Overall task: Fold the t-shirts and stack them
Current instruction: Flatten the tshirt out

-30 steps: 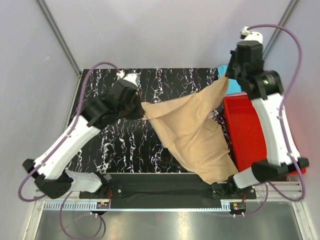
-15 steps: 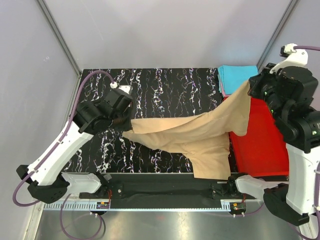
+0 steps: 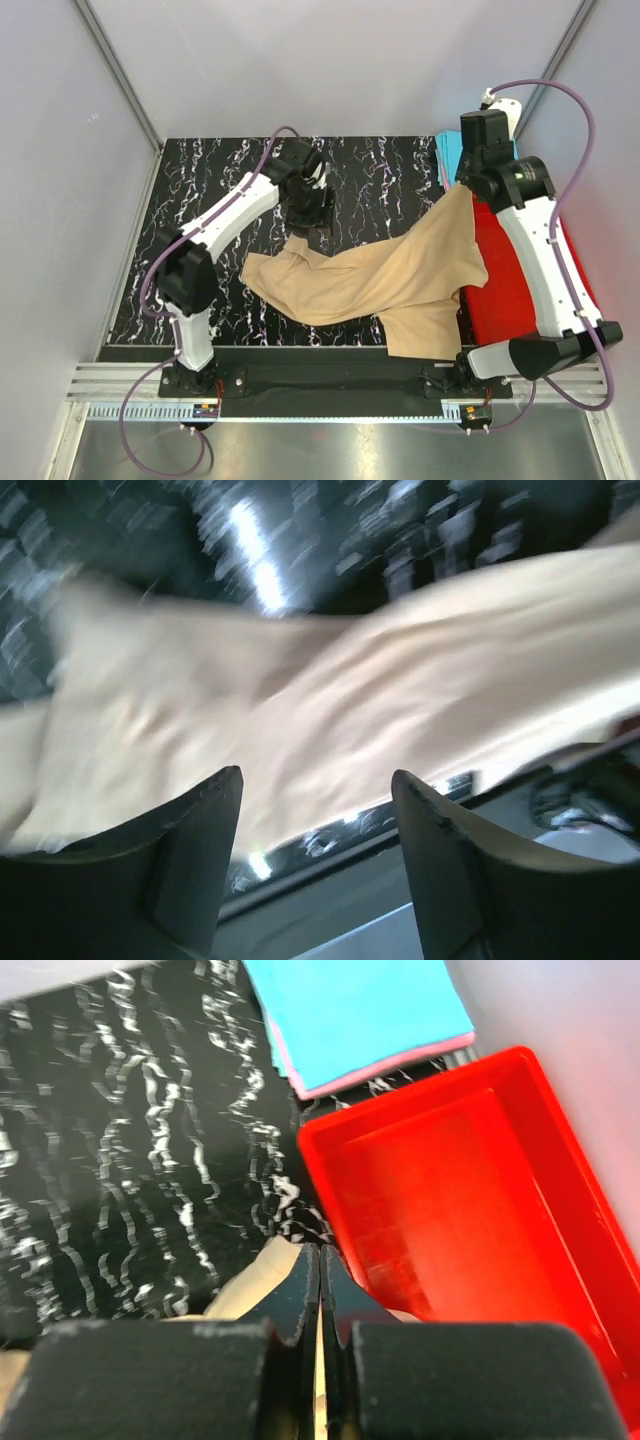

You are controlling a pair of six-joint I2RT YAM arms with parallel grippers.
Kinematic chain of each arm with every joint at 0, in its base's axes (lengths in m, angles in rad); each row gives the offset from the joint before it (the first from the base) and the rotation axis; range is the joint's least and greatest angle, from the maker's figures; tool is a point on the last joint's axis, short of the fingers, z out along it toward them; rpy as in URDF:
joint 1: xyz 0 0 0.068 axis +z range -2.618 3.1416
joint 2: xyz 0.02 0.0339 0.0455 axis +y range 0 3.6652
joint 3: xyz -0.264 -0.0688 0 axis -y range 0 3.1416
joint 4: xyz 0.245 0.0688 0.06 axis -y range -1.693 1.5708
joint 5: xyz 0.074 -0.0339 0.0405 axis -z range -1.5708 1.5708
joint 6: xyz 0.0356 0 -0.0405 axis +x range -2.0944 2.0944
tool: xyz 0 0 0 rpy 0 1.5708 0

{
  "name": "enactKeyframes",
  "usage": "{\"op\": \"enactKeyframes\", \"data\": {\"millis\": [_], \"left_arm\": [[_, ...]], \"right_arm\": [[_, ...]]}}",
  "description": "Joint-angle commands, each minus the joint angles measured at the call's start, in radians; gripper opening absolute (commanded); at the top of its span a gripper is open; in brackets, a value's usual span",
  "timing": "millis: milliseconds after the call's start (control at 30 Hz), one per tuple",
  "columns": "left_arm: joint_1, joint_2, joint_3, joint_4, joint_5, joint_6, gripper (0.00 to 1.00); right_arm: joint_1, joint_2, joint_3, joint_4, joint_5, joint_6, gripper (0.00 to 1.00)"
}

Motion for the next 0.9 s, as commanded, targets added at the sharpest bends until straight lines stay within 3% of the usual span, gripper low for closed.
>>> {"op": "enactKeyframes", "data": {"millis": [0,100,167,267,367,433,600,867], "left_arm": [[0.025,-0.011,0.154,0.097,0.195,0.08,0.69],[0.106,-0.055,0.056,0.056,-0.019,0.059,0.73],[0.153,-0.095,-0.1,0.091,-0.057,0.041,0.72],[0.223,-0.186,-0.326,0.227,-0.013,0.041,0.71],[0.245,-0.169,-0.371,0.234,-0.029,0.031,0.64],[0.255,-0.164,-0.403,0.252,-0.013,-0.065,0.61],[0.286,-0.272,-0.583,0.574,0.096,-0.361,0.61],[0.288,-0.203,-0.661,0.718,0.06,-0.525,0.56]], "right_arm": [[-0.017,0.012,0.018,0.043,0.105,0.019,0.0],[-0.018,0.029,0.022,0.051,0.105,0.011,0.0],[-0.021,0.04,0.025,0.054,0.108,0.002,0.0],[-0.023,0.041,0.019,0.065,0.093,-0.007,0.0],[-0.024,0.032,0.004,0.081,0.071,-0.006,0.0],[-0.024,0.027,0.001,0.089,0.042,-0.003,0.0],[-0.024,0.017,-0.022,0.114,0.011,0.0,0.0],[-0.024,0.009,-0.041,0.134,-0.001,-0.003,0.0]]}}
